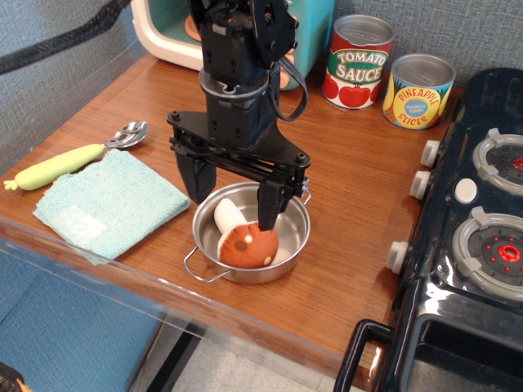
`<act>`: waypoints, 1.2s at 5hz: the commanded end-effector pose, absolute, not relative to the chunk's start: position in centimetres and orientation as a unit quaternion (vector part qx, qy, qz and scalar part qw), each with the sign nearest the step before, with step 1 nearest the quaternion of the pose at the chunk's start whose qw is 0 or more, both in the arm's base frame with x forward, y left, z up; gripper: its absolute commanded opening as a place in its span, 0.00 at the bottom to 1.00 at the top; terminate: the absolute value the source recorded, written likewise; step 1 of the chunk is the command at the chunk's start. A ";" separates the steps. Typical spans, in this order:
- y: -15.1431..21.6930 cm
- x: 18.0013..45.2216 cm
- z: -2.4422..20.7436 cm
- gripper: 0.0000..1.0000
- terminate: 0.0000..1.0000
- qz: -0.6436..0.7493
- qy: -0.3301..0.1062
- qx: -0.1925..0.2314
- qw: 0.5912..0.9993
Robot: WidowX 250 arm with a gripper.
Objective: Move the yellow spoon to right in front of the can with the red and white label.
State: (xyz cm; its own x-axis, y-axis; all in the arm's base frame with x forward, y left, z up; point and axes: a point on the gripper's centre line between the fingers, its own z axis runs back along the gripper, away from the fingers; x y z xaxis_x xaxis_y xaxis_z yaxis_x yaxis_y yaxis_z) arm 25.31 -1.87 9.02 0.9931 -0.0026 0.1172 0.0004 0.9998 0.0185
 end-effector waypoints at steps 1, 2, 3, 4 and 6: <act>-1.9 25.3 9.0 1.00 0.00 -0.001 -0.059 0.009 0.998; 2.4 26.1 9.5 1.00 0.00 0.013 -0.047 -0.002 0.999; 6.9 27.6 10.3 1.00 0.00 0.022 -0.047 0.005 0.999; 11.6 28.4 10.6 1.00 0.00 0.017 -0.049 0.046 0.998; 20.3 27.3 9.4 1.00 0.00 0.004 -0.018 0.076 0.997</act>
